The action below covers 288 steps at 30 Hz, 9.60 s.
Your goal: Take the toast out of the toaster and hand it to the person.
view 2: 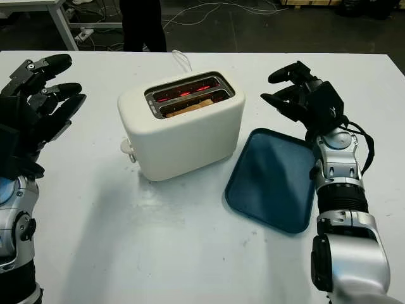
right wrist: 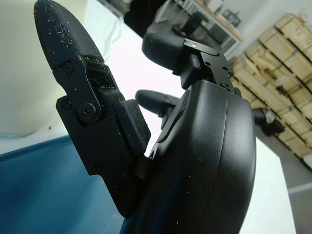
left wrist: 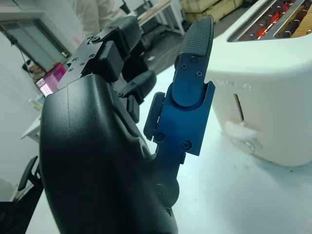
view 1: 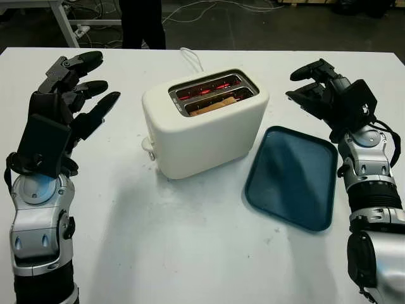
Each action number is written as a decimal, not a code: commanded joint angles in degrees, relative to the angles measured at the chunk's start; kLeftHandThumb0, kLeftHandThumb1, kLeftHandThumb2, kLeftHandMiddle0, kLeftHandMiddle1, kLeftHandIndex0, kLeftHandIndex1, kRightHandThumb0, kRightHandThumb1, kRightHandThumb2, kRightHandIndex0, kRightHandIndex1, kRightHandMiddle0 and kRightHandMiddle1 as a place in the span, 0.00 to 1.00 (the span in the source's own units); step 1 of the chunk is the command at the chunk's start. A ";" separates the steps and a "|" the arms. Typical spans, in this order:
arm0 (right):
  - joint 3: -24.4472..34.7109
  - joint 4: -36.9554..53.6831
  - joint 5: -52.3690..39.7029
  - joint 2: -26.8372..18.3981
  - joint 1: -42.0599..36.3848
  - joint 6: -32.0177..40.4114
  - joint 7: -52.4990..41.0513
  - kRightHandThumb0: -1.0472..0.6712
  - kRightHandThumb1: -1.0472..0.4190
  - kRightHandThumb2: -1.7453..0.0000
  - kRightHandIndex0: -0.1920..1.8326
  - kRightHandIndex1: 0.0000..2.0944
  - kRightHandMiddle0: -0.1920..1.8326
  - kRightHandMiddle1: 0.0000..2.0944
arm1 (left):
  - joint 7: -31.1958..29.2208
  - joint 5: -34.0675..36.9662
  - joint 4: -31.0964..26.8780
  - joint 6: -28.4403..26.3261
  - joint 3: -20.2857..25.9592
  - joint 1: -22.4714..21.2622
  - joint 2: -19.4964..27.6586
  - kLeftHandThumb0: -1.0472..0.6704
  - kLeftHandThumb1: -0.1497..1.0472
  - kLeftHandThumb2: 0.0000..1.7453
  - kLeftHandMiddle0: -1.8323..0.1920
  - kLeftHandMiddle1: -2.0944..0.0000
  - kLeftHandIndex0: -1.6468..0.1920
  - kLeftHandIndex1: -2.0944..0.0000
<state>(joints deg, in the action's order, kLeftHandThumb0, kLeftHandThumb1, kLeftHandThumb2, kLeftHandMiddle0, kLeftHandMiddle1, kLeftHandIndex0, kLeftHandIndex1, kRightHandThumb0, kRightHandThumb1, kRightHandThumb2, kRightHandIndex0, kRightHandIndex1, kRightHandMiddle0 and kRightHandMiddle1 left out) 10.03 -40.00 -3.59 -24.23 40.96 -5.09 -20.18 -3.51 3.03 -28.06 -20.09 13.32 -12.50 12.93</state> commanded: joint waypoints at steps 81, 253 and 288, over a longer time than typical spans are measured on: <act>-0.08 0.02 -0.49 -0.66 0.69 0.02 -1.30 0.00 0.18 1.00 0.11 0.82 0.16 0.75 | 0.56 0.10 -0.71 0.08 -0.09 0.79 0.00 0.28 0.88 0.00 0.78 0.57 0.68 0.77; -0.28 -0.06 -0.99 -0.21 1.32 0.55 -1.65 0.00 0.19 1.00 0.14 0.81 0.19 0.74 | 0.32 0.20 -0.75 -0.24 -0.23 0.23 0.26 0.28 0.88 0.00 0.78 0.58 0.69 0.77; -1.44 -8.36 2.98 -3.64 11.50 -11.41 0.01 0.00 0.14 1.00 0.39 0.59 0.38 0.53 | 0.16 0.25 -0.41 0.39 -0.30 0.43 0.27 0.28 0.89 0.00 0.78 0.57 0.69 0.76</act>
<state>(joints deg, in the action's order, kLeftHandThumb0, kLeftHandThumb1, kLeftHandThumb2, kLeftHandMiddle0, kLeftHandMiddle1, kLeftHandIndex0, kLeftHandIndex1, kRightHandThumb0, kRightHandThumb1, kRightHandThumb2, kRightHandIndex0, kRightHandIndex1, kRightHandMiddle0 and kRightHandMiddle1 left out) 8.93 -47.26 -1.09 -26.65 48.81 -12.62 -20.13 -3.34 3.06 -28.28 -20.07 12.92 -12.23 12.90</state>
